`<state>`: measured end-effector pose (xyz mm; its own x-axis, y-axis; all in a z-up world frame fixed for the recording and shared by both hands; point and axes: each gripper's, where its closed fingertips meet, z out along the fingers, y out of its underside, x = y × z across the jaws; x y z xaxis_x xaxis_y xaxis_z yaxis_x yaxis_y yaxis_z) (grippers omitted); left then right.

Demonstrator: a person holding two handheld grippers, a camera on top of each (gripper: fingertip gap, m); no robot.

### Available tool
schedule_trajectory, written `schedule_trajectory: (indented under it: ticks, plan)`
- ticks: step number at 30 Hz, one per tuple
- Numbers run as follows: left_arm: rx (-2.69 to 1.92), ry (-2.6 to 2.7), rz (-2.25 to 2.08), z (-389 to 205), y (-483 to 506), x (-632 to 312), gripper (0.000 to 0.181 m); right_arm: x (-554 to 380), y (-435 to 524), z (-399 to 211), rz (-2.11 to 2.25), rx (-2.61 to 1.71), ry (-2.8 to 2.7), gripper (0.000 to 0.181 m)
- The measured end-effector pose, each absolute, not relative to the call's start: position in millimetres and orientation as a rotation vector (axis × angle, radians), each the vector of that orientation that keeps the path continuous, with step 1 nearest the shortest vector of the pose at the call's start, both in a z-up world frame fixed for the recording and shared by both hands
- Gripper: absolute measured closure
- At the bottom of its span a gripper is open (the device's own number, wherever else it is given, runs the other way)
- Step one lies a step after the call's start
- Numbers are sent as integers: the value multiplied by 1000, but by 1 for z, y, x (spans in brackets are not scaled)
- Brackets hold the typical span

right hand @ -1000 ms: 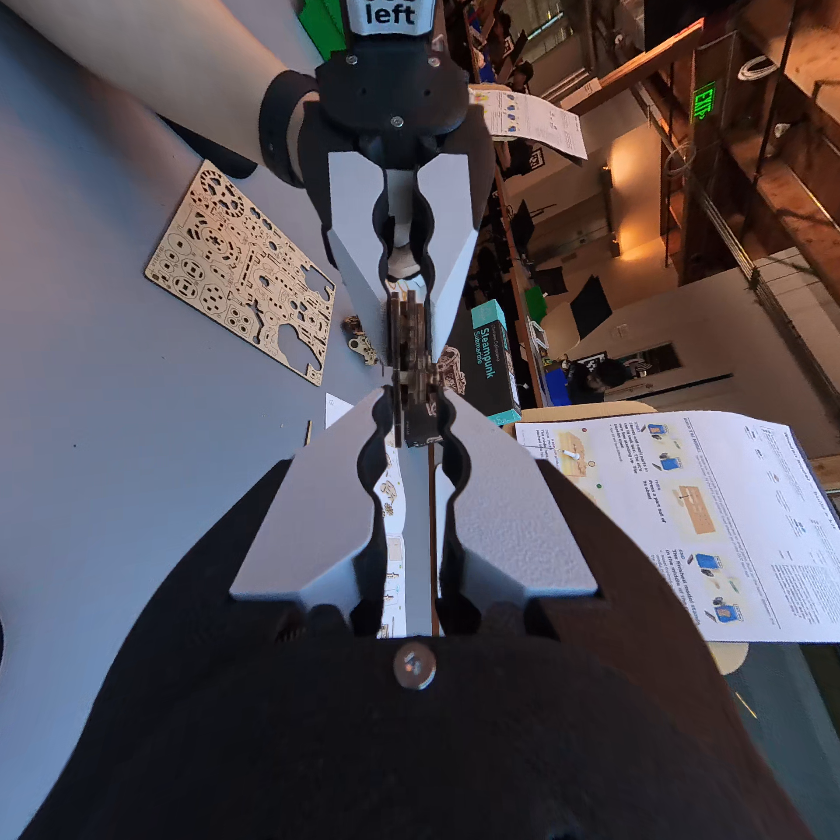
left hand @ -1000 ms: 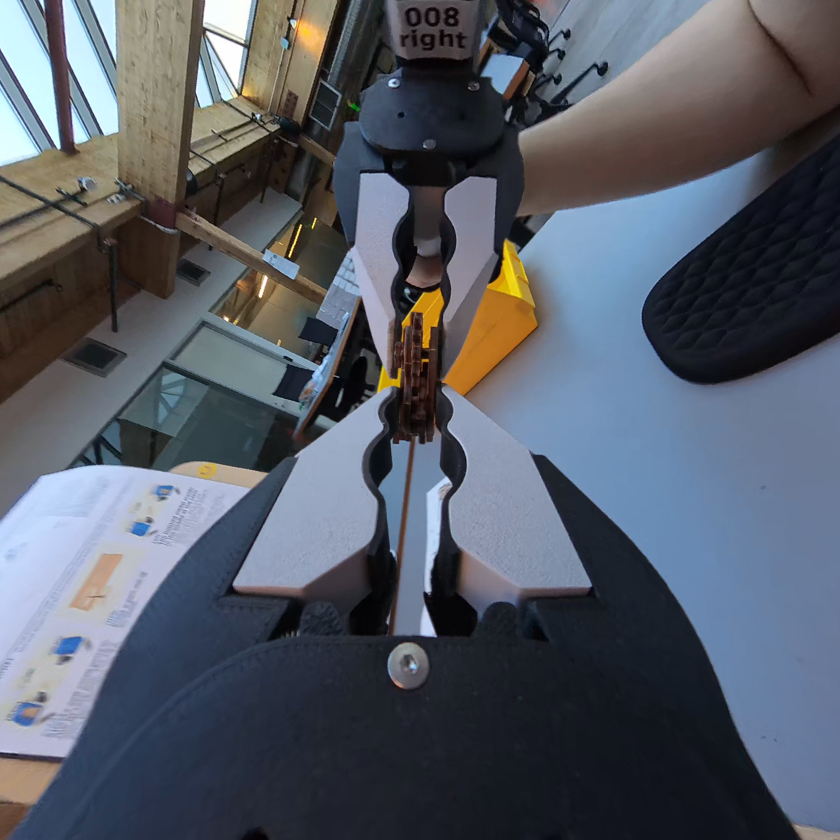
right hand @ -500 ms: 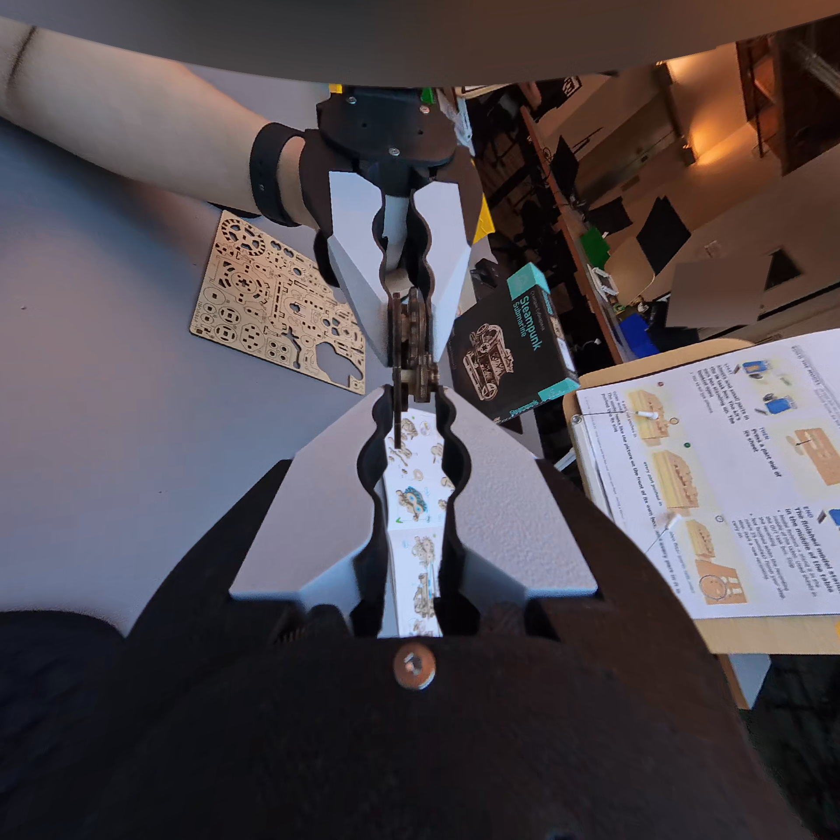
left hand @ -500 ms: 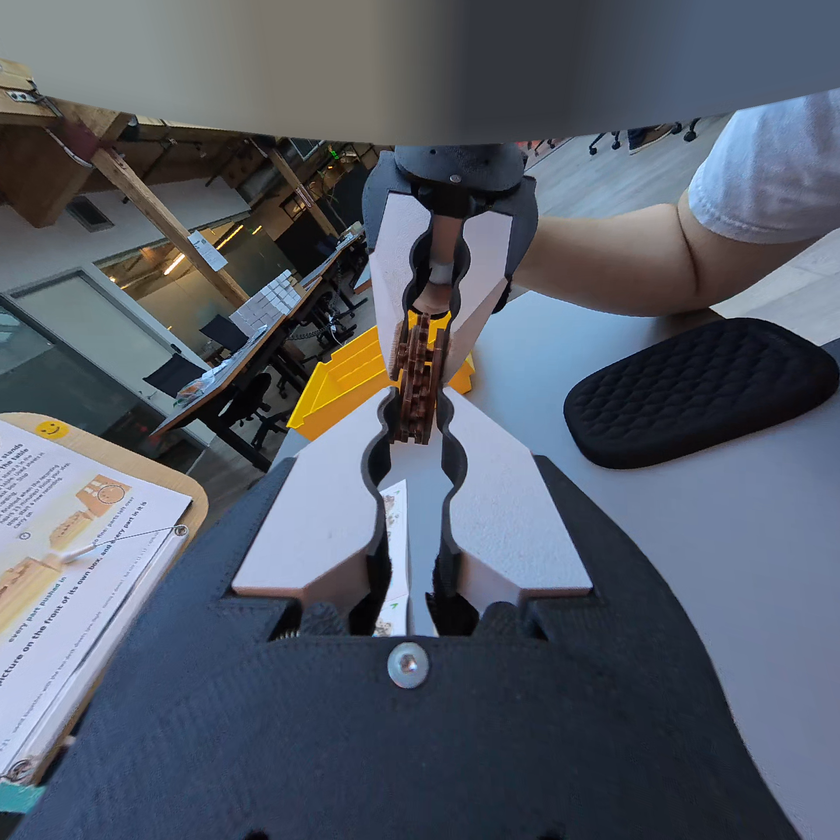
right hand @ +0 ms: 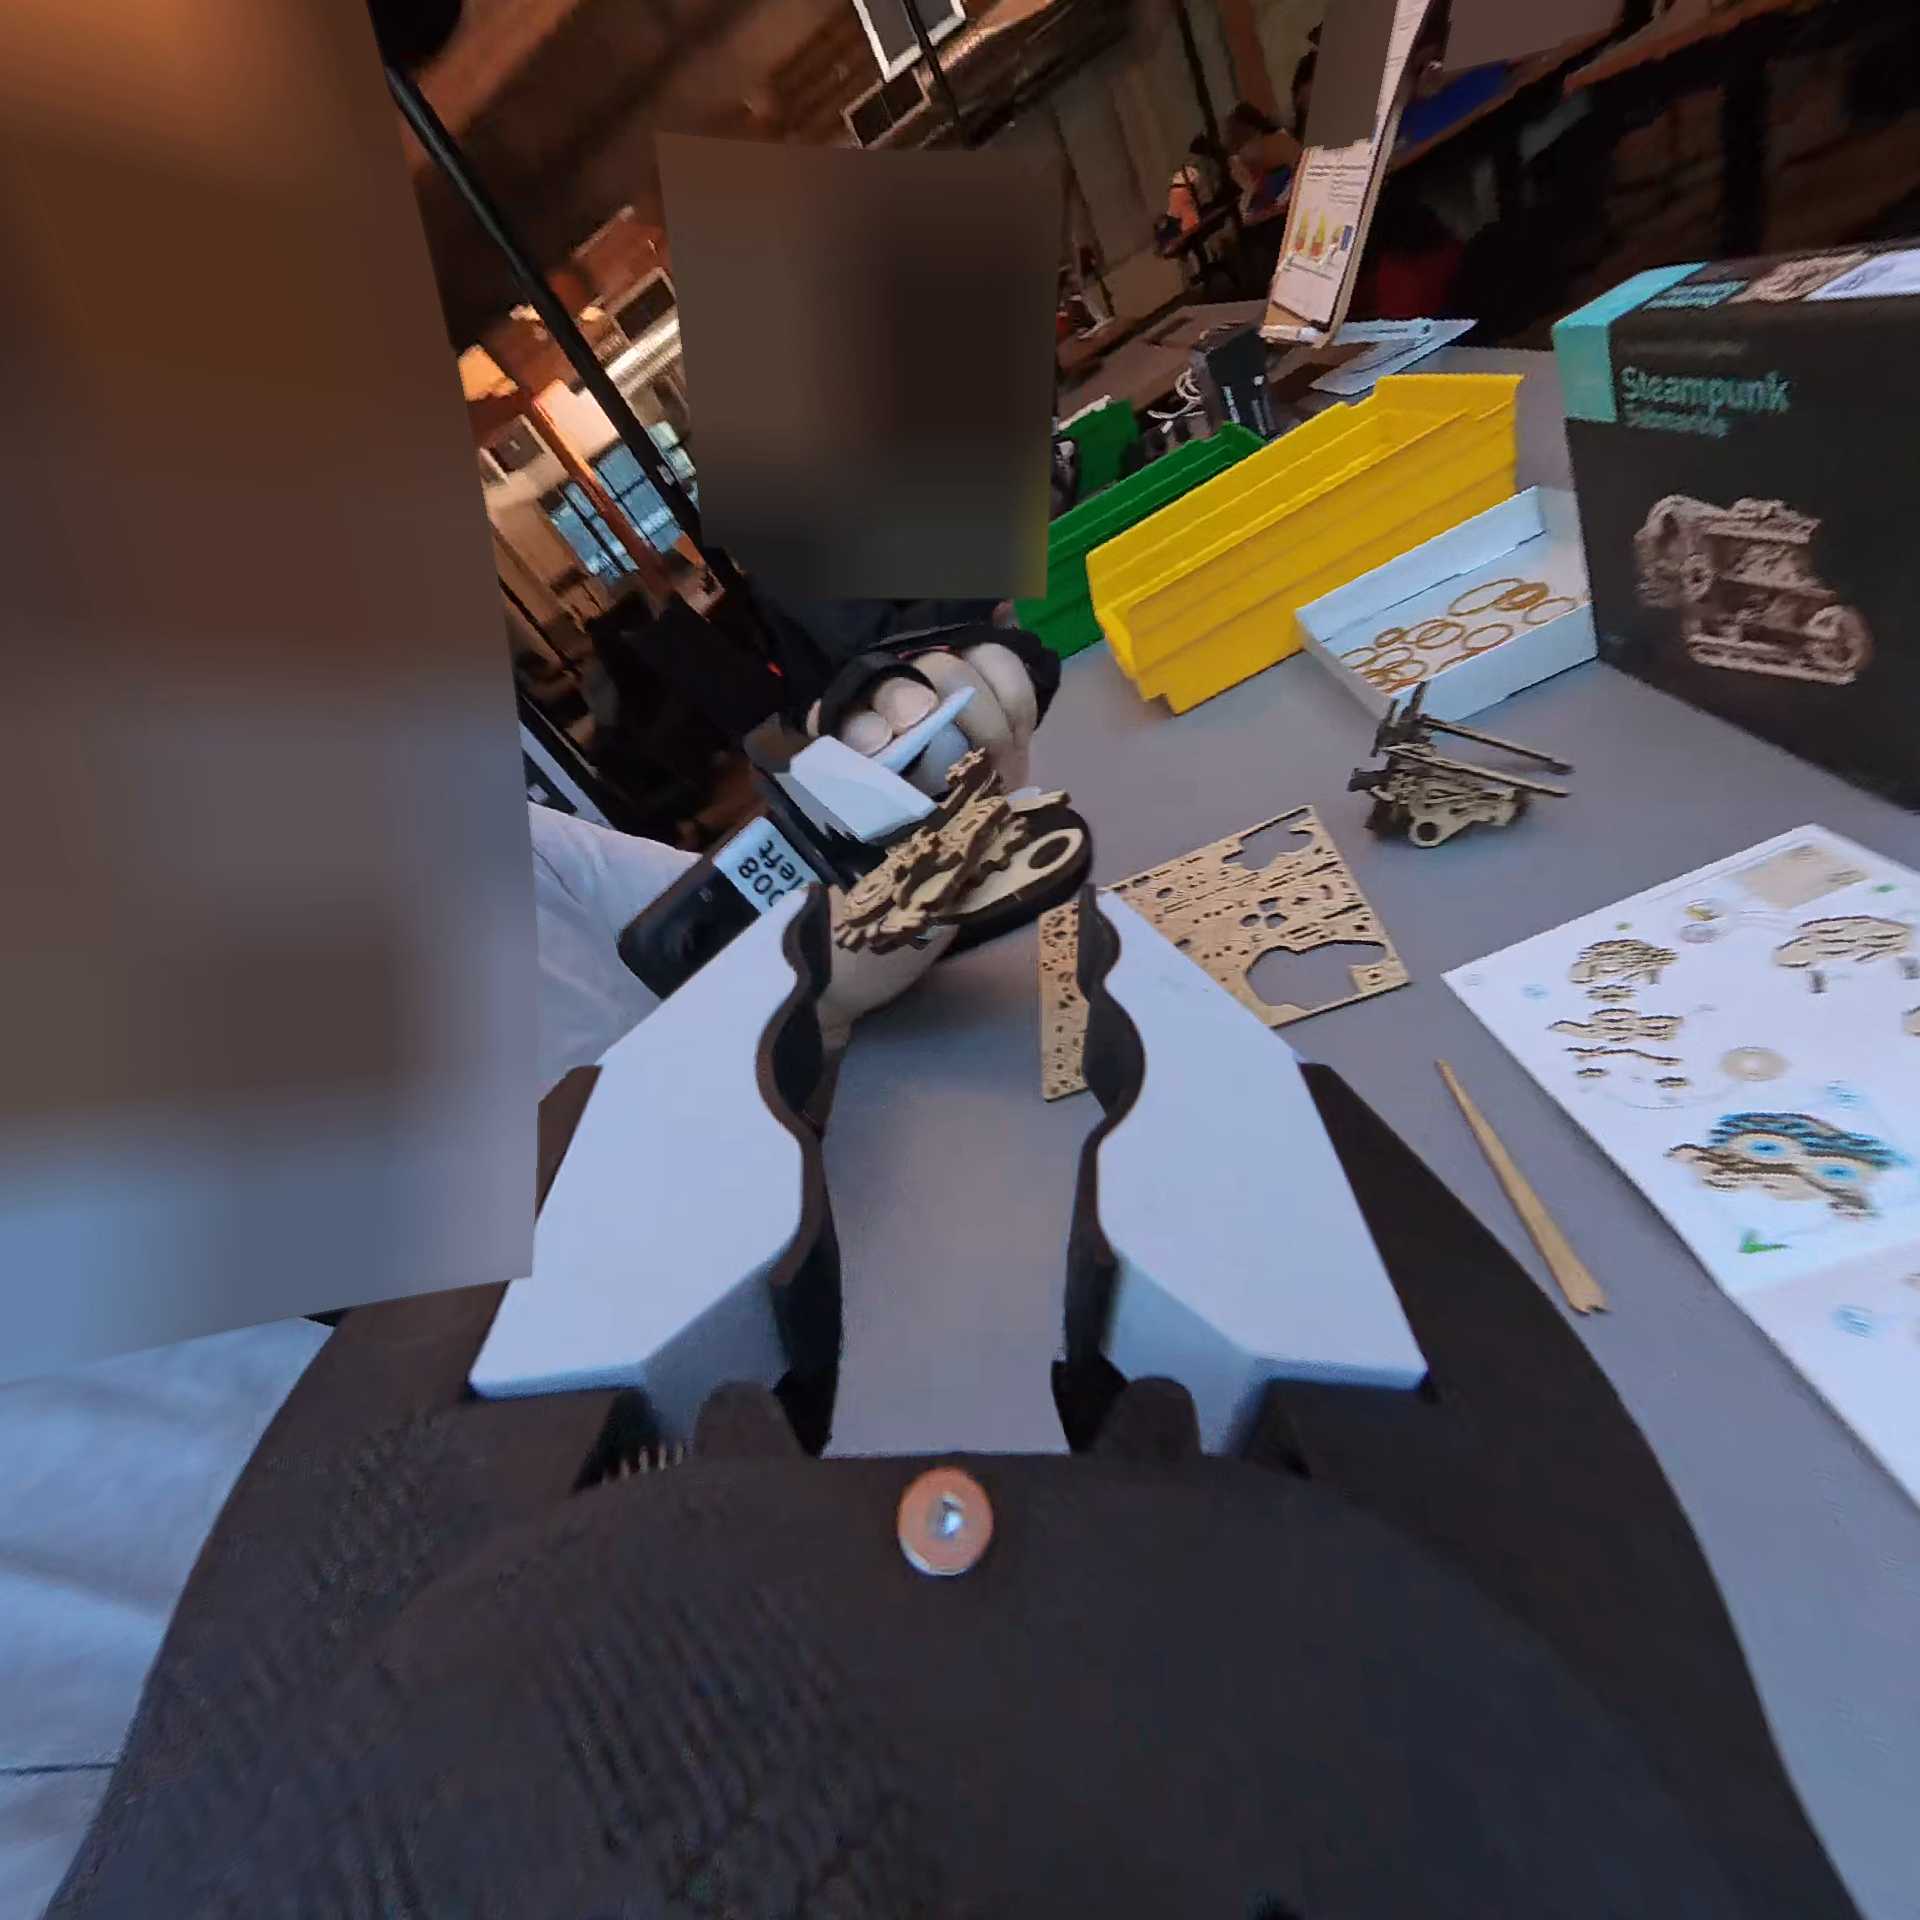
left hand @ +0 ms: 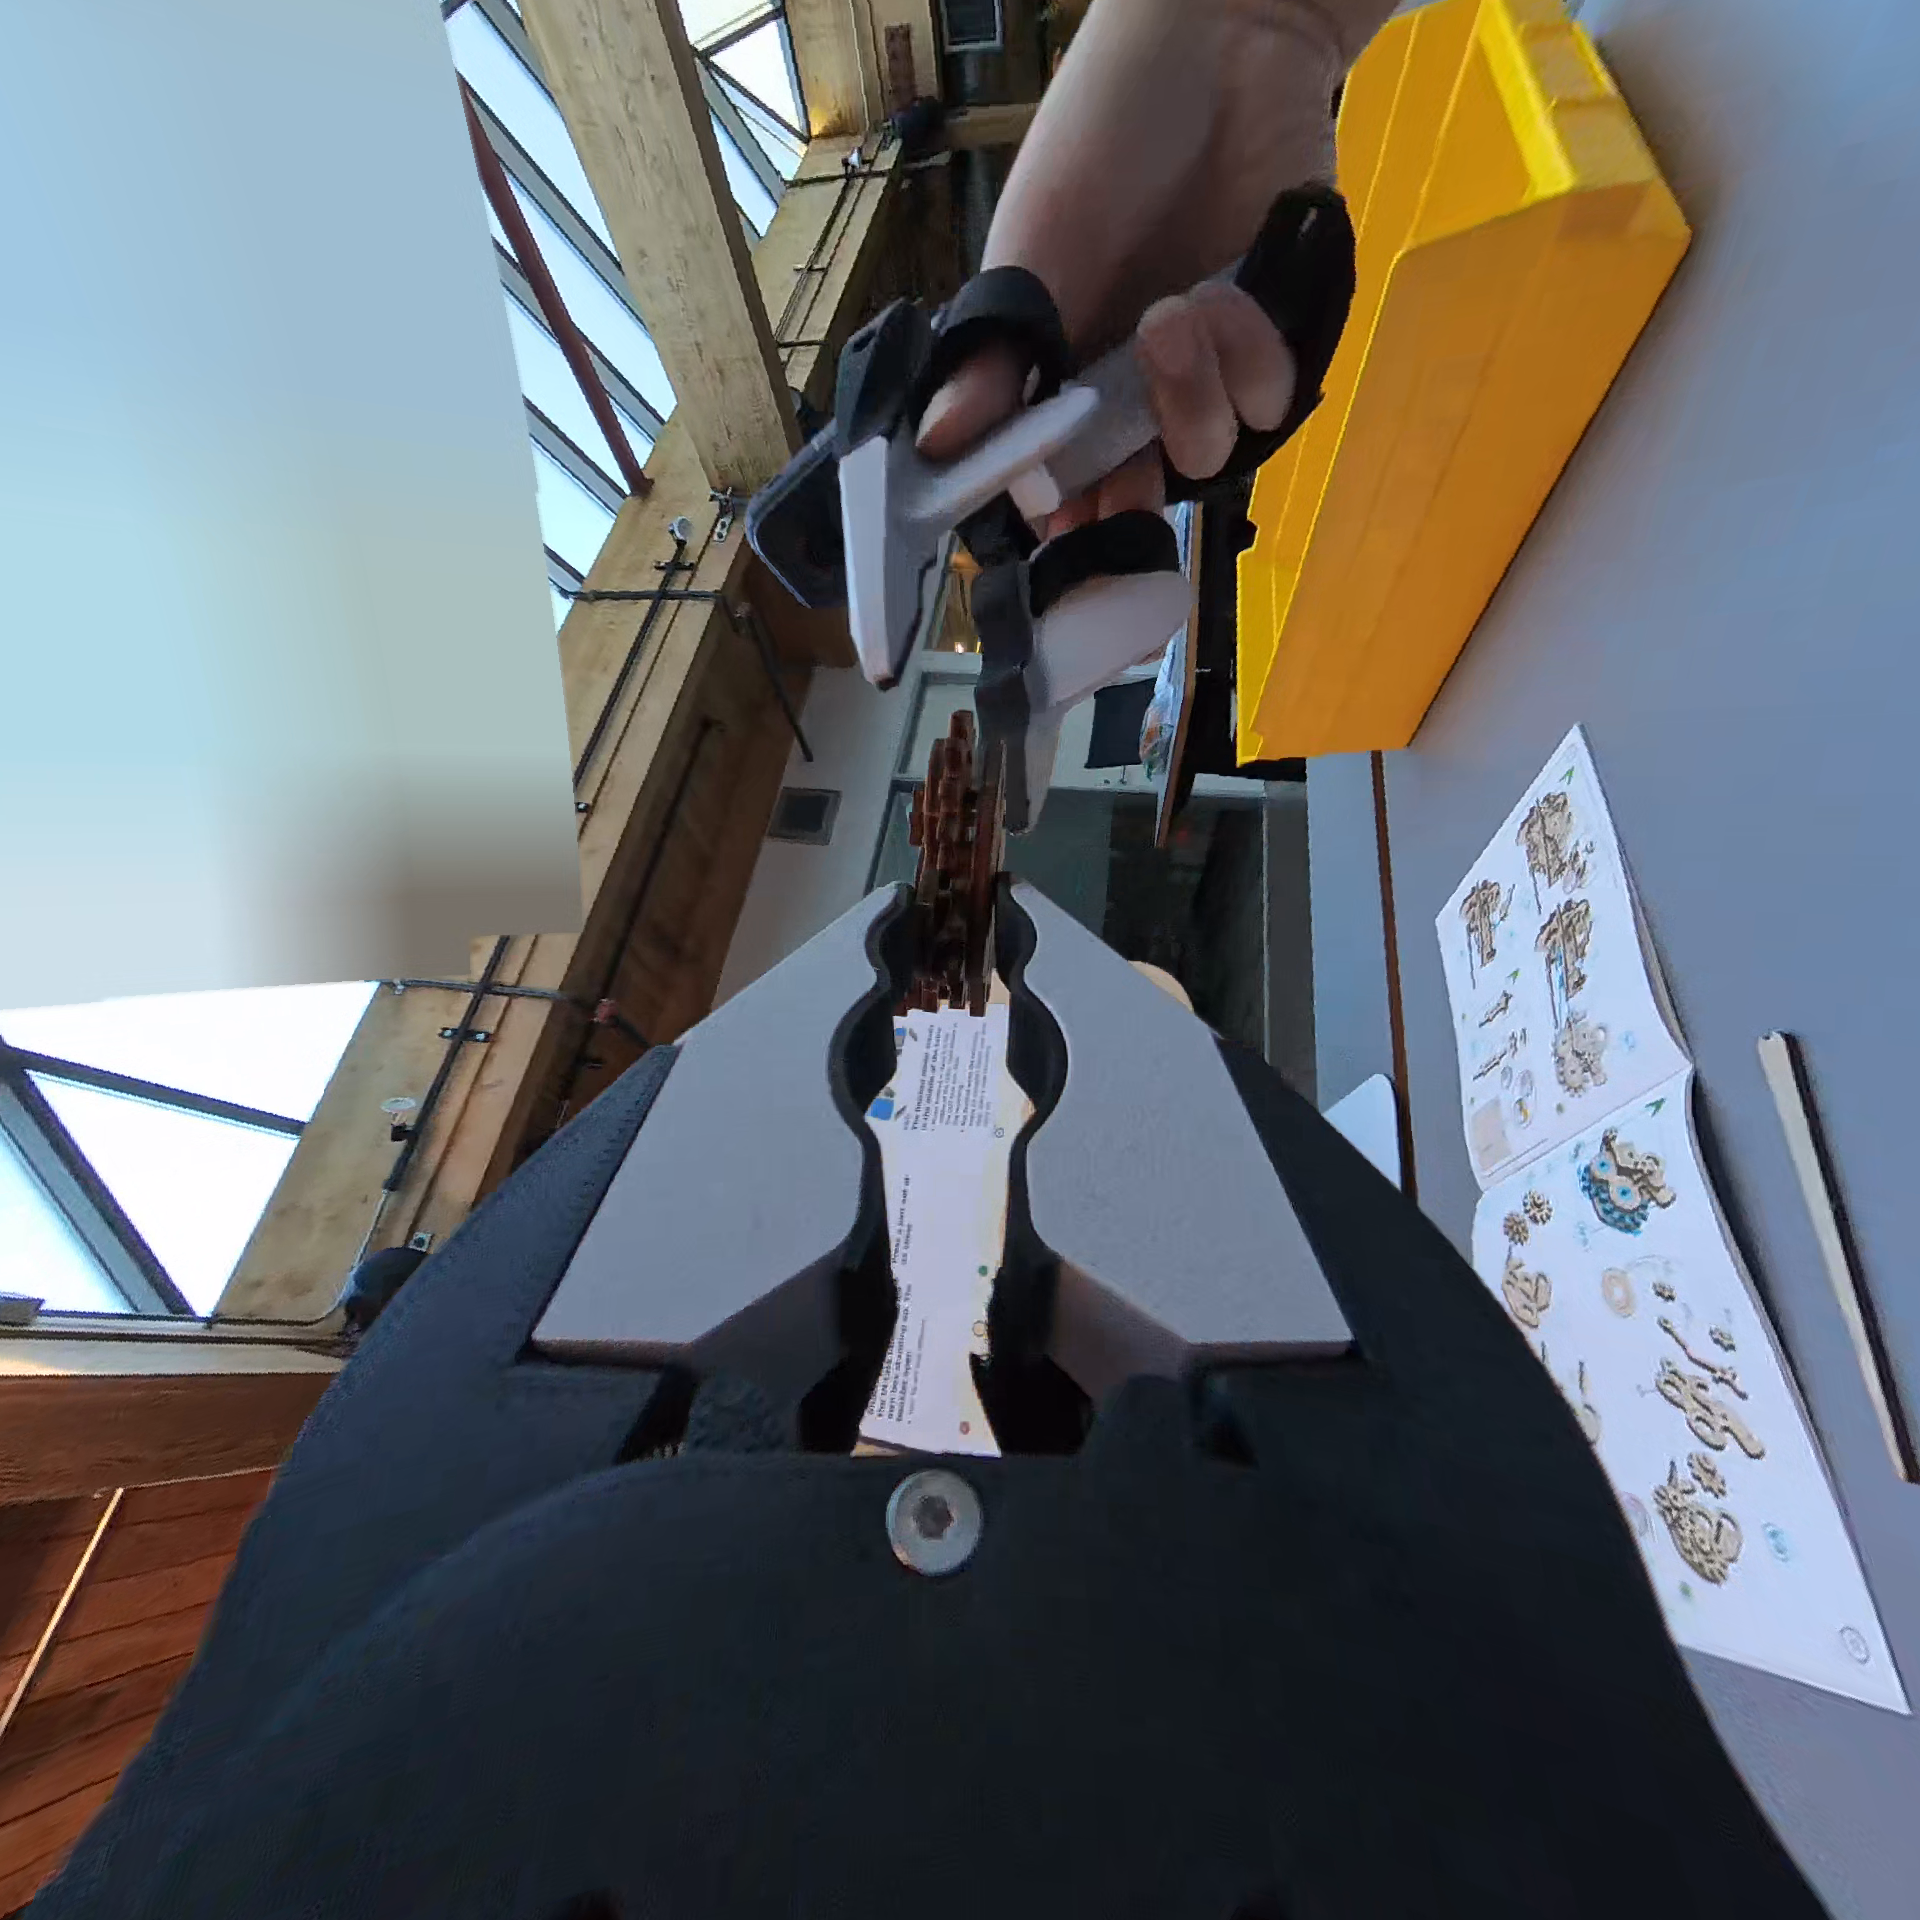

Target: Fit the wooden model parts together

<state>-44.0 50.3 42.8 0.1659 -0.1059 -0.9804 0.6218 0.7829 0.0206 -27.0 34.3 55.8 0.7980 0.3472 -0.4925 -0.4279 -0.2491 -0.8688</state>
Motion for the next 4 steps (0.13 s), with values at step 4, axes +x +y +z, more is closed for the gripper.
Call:
schedule_trajectory:
  ticks: [4]
  plan:
    - [517, 1265, -475, 39, 50, -43, 169, -26, 40, 51, 893, -1634, 176, 140]
